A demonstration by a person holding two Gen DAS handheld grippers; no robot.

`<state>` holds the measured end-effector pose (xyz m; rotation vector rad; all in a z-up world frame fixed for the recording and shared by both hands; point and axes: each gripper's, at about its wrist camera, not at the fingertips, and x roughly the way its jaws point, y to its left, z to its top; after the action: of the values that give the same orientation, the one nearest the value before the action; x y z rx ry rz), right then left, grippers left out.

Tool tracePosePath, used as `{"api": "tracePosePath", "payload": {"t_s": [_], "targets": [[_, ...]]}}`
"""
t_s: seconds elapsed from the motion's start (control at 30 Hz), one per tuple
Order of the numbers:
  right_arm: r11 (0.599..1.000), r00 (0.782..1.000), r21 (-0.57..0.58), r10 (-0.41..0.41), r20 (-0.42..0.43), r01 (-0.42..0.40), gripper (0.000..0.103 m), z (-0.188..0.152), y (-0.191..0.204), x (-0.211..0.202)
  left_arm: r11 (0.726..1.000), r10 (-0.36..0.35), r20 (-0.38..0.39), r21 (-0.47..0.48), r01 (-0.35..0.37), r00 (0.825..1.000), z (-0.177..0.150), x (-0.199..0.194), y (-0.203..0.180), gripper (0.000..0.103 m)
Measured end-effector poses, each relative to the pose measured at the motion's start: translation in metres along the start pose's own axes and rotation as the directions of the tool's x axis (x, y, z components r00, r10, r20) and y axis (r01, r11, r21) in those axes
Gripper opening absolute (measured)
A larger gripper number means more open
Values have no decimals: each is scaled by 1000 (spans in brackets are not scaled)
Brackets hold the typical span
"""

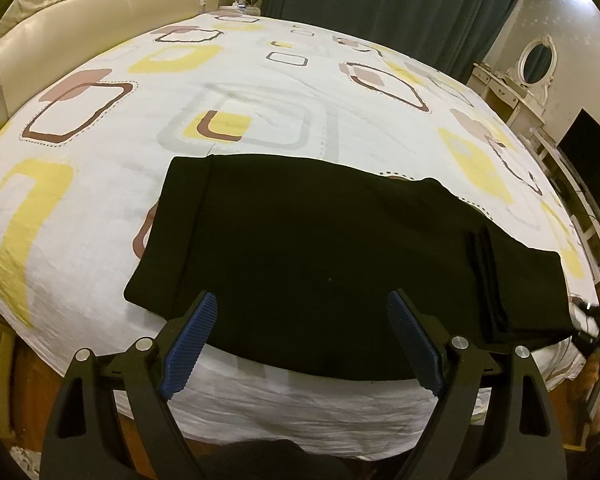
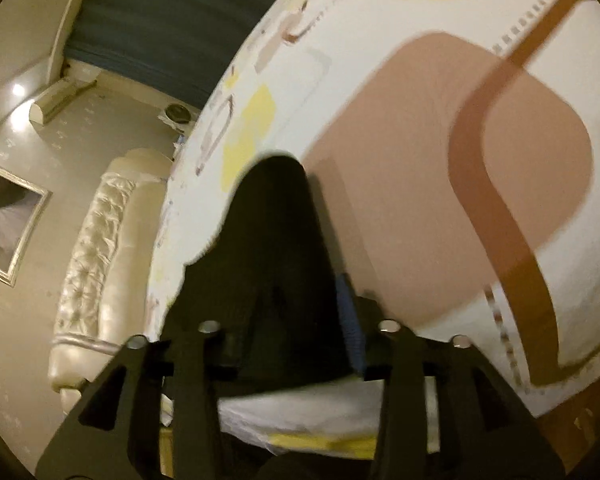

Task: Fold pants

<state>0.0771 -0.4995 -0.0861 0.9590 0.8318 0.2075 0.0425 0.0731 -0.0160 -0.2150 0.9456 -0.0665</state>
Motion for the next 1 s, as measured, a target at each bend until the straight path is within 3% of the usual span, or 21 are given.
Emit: {"api": "tracePosePath", "payload": {"t_s": [0.1, 0.3, 0.37, 0.4, 0.5, 0.63, 0.7, 0.77, 0.9, 1.0], "targets": [[1000, 1000, 16, 17, -4, -17, 48, 21, 7, 14, 1000, -3, -11, -10, 3, 1000, 0, 2, 2, 86], [998, 999, 56, -26, -30, 28, 48, 52, 3, 50, 1000, -7, -14, -15, 6, 1000, 0, 2, 3, 86], [997, 998, 45, -55, -43, 57, 30, 53, 2, 59, 1000, -6, -22, -19, 6, 1000, 0, 4, 4, 86], [993, 992, 30, -112, -57, 114, 23, 52, 0, 64, 1000, -6, -25, -22, 6, 1000, 0, 5, 5, 86], [988, 987, 20, -152, -49, 154, 21, 49, -4, 70, 1000, -7, -29, -27, 7, 1000, 1, 7, 6, 86], [986, 986, -6, -164, -14, 164, 27, 47, 6, 60, 1000, -5, -31, -26, 4, 999, 0, 7, 7, 86], [991, 990, -26, -133, 54, 135, 31, 40, 16, 40, 1000, -6, -29, -27, 5, 1000, 1, 6, 7, 86], [997, 994, -23, -68, 87, 70, 43, 27, 22, 20, 1000, -6, -24, -27, 5, 1000, 0, 5, 7, 86], [996, 995, 1, 90, 40, -90, 48, -12, 22, 11, 1000, -4, -23, -18, 4, 1000, 0, 5, 6, 86], [992, 993, 39, 117, -21, -116, 49, -35, 10, 23, 1000, -10, -19, -21, 9, 1000, 0, 3, 7, 86]]}}
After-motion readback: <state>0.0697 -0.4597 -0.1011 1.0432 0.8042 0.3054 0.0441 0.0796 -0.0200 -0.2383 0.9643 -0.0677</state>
